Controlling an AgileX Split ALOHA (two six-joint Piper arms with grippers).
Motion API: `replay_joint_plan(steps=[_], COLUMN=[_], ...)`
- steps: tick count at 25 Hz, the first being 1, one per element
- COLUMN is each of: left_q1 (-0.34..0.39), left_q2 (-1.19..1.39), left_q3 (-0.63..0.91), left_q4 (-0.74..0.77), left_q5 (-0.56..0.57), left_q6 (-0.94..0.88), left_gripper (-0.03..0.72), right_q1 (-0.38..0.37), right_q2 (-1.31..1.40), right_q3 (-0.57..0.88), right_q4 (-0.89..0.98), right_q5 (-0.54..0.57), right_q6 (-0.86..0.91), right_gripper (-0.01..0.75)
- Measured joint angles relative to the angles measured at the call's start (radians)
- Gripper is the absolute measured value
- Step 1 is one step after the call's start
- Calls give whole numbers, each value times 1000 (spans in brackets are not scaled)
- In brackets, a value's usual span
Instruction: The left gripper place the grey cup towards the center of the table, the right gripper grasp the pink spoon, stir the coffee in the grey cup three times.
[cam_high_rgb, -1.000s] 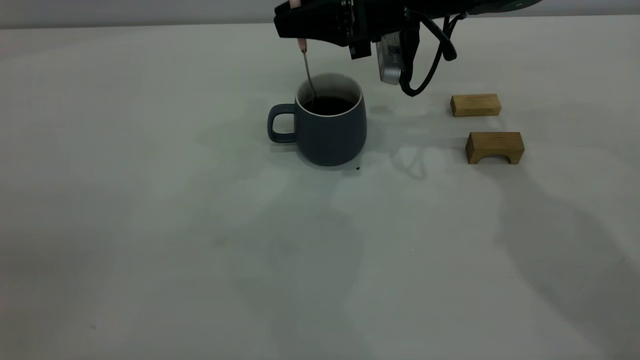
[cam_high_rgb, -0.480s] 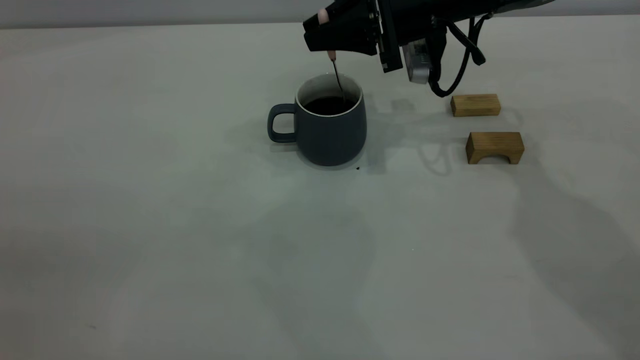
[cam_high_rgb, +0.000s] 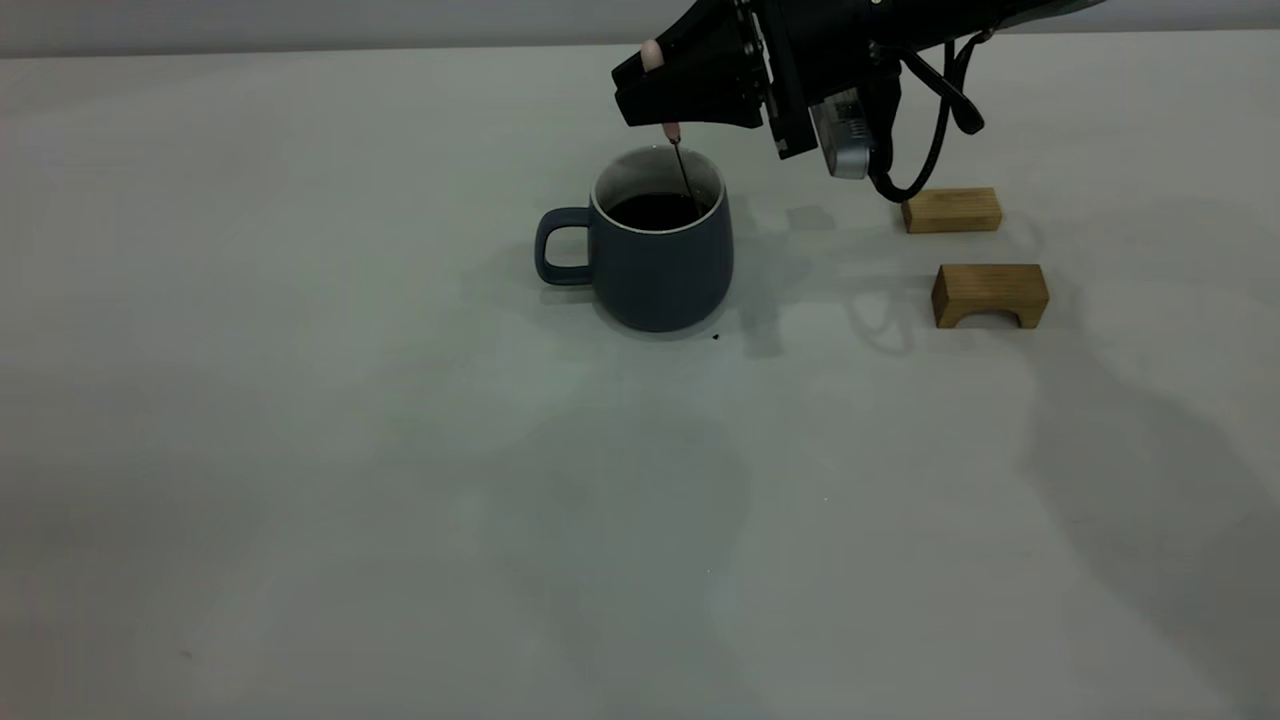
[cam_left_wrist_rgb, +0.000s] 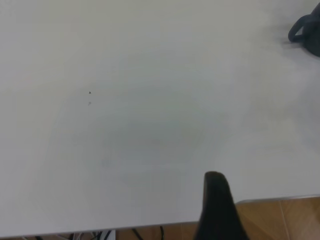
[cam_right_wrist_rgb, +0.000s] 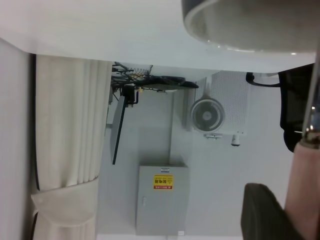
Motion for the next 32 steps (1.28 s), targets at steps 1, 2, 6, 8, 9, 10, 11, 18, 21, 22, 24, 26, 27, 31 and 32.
replay_joint_plan(steps=[1,2,6,8,9,10,11,18,21,22,24,26,27,31,32], left_q1=[0,0,0,0,0,0,0,0,0,0,0,0,0,0,0], left_q2=[0,0,0,0,0,0,0,0,0,0,0,0,0,0,0], left_q3=[0,0,0,0,0,0,0,0,0,0,0,0,0,0,0], left_q4=[0,0,0,0,0,0,0,0,0,0,0,0,0,0,0], left_q5=[0,0,0,0,0,0,0,0,0,0,0,0,0,0,0], left_q6=[0,0,0,0,0,0,0,1,1,1,1,1,1,1,1], left_gripper=[568,568,568,568,568,568,568,568,568,568,568,568,568,568,568], right_q1=[0,0,0,0,0,0,0,3,5,5,5,2,-7,-71,-85], right_q2=[0,0,-13,-40,-62,-92,-128,-443,-574,-622,-718,-821,-880,-1112,-1174], right_q3=[0,0,0,0,0,0,0,0,0,0,1,1,1,1,2], right_q4=[-7,-17,-72,-112,-140,-179,-221,-730,-884,-924,-986,-1046,-1080,-1239,-1271], right_q5=[0,0,1,1,1,1,1,37,49,52,59,67,72,83,83], right_q6=[0,0,-33,-85,-130,-186,-242,-693,-795,-816,-851,-887,-887,-755,-724], right_gripper=[188,234,444,532,570,594,611,547,487,467,428,394,375,309,295])
